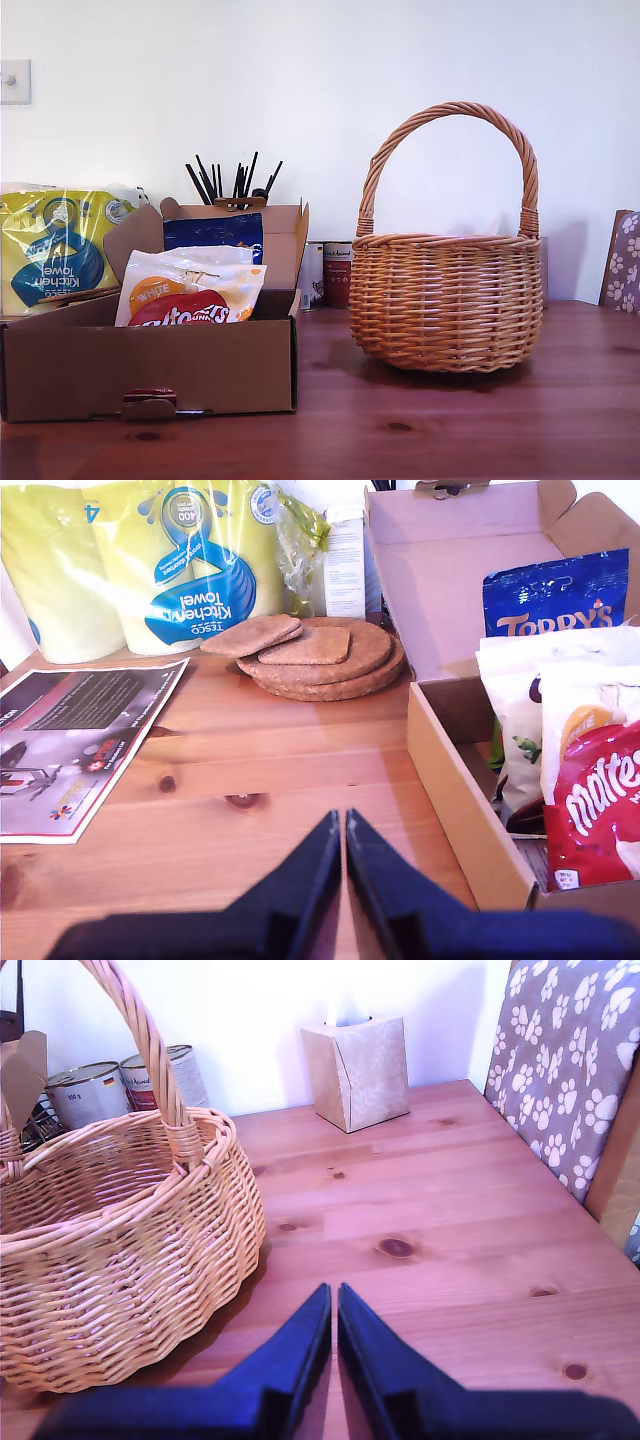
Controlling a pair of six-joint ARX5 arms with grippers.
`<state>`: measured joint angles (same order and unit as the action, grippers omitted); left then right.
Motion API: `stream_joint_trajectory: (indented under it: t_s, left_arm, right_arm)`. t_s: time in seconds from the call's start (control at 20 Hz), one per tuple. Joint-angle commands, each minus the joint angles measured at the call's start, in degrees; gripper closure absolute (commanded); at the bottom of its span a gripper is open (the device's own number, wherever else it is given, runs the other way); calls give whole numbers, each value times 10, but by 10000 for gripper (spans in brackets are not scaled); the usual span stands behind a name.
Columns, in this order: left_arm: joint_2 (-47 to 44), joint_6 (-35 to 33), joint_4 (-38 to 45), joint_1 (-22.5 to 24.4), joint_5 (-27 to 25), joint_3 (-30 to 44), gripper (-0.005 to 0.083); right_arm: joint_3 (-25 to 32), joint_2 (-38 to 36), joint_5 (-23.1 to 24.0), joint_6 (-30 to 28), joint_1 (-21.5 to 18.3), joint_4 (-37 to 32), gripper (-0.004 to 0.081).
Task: Move the bags of Easter eggs from the cardboard box on the left into the woven basket on the right side.
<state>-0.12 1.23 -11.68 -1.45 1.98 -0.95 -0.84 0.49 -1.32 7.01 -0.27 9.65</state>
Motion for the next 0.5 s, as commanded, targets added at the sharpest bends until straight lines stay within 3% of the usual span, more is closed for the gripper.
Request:
stream_joint_trajectory:
  t_s: [0.0,0.45]
  left_arm:
    - [-6,3,-1,-1,8,13,797]
    - [-6,3,16,-1,25,8,797]
  right_arm:
    - [5,-3,4,-3,2,-4,782]
    - [3,-3,2,-2,2,-34,782]
